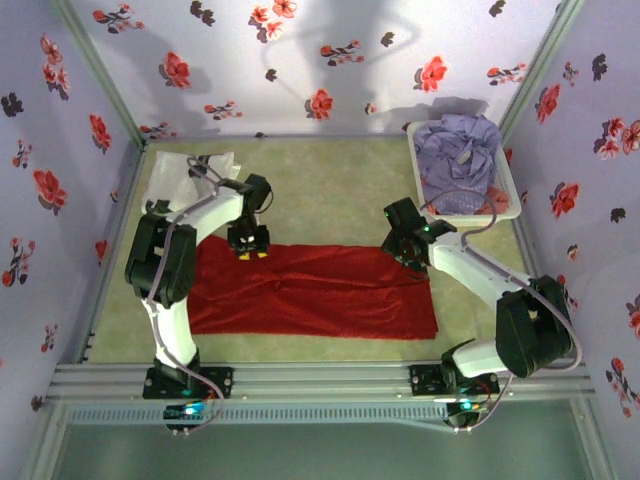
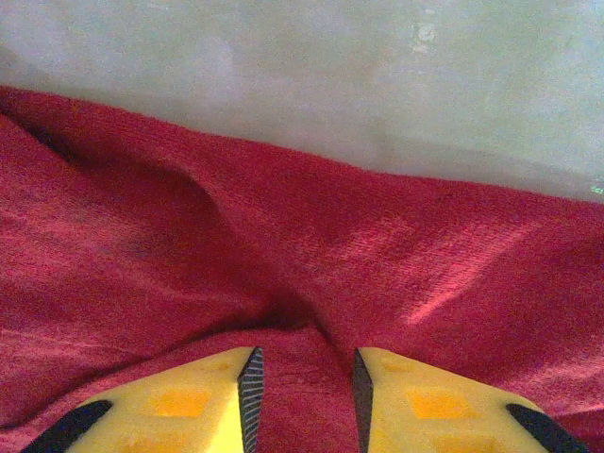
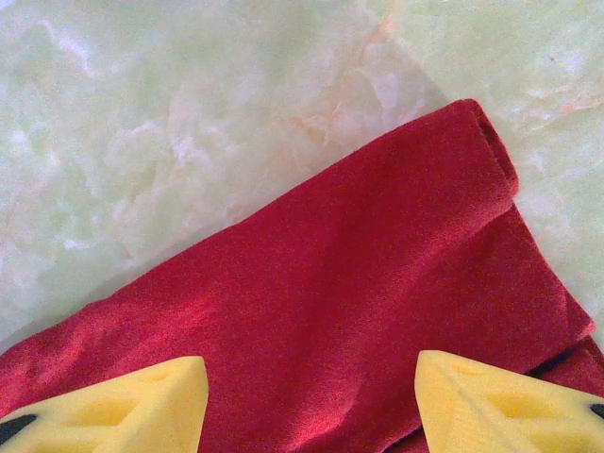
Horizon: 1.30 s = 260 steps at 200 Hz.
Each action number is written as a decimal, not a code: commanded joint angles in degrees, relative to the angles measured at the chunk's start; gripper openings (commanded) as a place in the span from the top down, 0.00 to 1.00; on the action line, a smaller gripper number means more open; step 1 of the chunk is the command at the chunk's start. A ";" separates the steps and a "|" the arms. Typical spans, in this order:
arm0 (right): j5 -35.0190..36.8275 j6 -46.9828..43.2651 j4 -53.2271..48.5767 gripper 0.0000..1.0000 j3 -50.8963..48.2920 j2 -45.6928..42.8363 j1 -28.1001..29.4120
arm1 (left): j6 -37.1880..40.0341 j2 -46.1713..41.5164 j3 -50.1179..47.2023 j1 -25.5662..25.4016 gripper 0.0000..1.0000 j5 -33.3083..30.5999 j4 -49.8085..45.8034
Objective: Fold and stack the t-shirts
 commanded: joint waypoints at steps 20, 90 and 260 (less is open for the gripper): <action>0.50 -0.81 -0.90 0.39 1.26 1.03 -0.44 | 0.37 -0.33 -2.28 -0.04 0.64 0.64 -0.60; 1.07 -0.93 -2.02 0.39 0.84 -1.16 -0.44 | -2.15 -2.22 -5.34 -0.70 0.92 -1.42 0.67; -1.14 0.08 0.12 0.39 -7.42 -7.87 -0.27 | -26.59 -26.38 -28.57 -17.49 0.91 2.33 5.68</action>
